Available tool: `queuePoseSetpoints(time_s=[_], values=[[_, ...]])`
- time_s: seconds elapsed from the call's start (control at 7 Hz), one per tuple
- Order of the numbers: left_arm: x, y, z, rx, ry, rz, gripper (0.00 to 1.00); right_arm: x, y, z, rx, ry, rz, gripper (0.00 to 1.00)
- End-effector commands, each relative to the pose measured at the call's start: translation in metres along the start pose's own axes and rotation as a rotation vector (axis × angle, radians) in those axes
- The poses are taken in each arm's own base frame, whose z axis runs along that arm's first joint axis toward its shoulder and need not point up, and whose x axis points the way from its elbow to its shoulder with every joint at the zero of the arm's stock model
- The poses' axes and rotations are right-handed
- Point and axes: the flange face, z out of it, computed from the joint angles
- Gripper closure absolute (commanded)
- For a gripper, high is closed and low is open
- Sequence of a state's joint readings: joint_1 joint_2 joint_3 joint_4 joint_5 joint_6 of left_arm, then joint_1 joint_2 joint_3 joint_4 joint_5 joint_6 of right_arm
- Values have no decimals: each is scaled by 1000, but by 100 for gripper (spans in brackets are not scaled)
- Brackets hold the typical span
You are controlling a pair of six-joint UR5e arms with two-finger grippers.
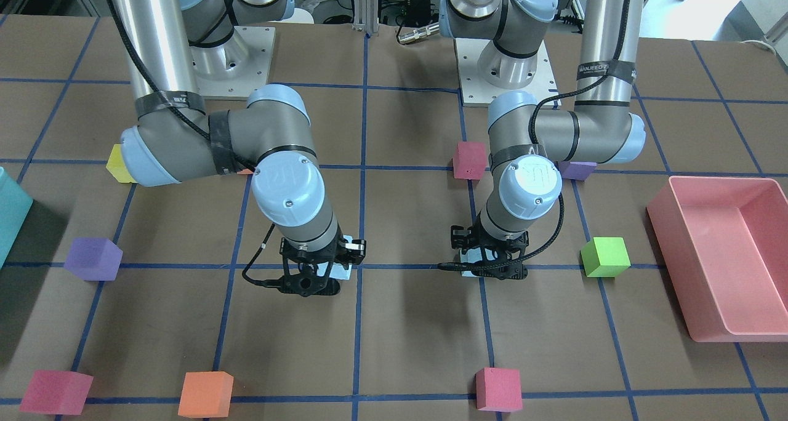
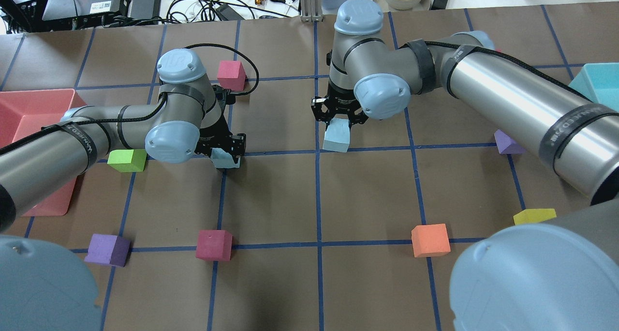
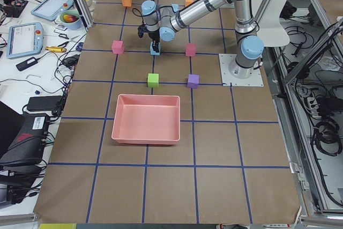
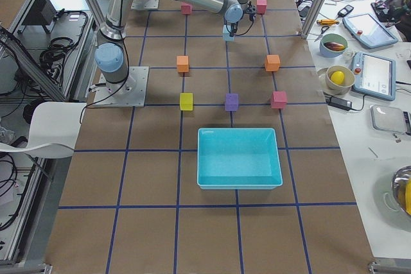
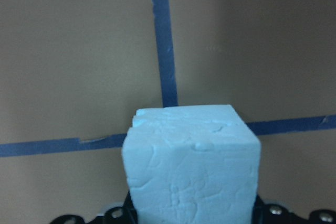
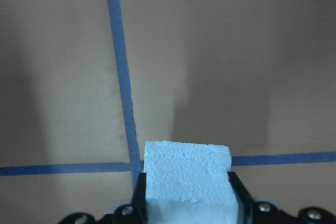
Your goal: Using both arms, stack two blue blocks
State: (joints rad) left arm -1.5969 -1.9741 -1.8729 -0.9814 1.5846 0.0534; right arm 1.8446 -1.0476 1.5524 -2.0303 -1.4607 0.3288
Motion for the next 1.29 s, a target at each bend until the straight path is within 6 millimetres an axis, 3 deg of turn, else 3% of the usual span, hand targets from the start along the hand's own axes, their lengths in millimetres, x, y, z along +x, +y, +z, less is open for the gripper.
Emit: queuePoseSetpoints(time_s=[0.0,0.29,0.43,0.57,0.71,0.86,1.14], values=[[-6,-3,-13,25,-2,-12,63,-30,8,29,8,-1,-73,100],[-9,-12,-52,19,-1,-26,63,-33,11,38,-7,5,-111,100],[-2,-18,-87,-11,-1,-29,63,-33,11,38,-10,7,-146,100],[0,-20,-126,-29,0,-27,63,-33,10,38,-4,5,-157,89],[3,-23,-152,-23,7,-26,63,-33,10,38,-4,7,-154,23],[2,-26,-154,-39,5,-25,63,-33,10,38,-3,8,-157,0],[18,-24,-153,-40,3,-58,63,-32,8,35,0,8,-155,0]])
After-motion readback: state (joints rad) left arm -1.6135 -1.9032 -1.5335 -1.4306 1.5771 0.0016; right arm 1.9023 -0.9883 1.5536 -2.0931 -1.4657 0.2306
